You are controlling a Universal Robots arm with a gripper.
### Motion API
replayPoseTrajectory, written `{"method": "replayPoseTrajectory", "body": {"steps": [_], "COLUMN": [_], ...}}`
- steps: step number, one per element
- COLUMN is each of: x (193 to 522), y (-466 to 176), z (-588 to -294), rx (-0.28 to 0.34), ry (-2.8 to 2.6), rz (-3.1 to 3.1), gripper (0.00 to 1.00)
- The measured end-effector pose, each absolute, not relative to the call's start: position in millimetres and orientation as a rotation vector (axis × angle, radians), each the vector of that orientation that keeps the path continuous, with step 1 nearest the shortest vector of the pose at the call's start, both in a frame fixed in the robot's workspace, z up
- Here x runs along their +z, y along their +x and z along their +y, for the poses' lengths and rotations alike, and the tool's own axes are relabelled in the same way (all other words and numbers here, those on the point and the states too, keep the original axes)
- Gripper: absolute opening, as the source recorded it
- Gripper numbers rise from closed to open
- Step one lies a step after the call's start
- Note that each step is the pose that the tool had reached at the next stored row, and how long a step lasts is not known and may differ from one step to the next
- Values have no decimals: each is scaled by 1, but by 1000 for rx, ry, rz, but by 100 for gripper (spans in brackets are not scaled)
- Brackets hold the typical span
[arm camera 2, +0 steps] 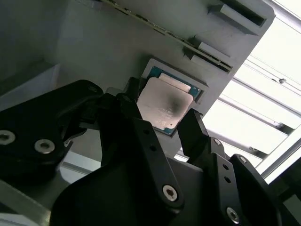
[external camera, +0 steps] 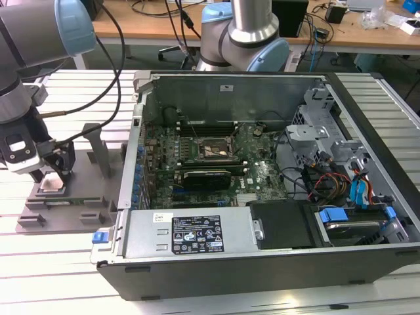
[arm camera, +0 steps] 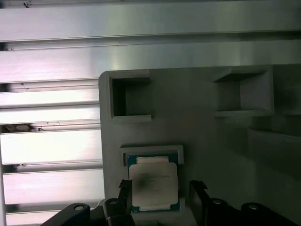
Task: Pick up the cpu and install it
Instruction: 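Pick up the cpu and move it towards the insertion slot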
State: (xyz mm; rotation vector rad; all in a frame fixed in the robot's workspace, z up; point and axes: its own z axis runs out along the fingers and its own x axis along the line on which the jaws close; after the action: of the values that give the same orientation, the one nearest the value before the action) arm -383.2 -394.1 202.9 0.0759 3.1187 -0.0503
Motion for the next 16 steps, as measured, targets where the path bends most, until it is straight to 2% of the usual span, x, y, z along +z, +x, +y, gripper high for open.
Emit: {"method": "replayPoseTrajectory", "body": {"steps": [10, 11, 13, 16], "x": [198, 197, 197, 196], "y": [-386, -386, -386, -386], "z": [-393, -393, -393, -393], "rx": [-48, -48, -48, -48], "ry": [67, 67, 66, 66], "rz": [3119, 3119, 3119, 3119], "gripper": [60, 61, 74, 74]}}
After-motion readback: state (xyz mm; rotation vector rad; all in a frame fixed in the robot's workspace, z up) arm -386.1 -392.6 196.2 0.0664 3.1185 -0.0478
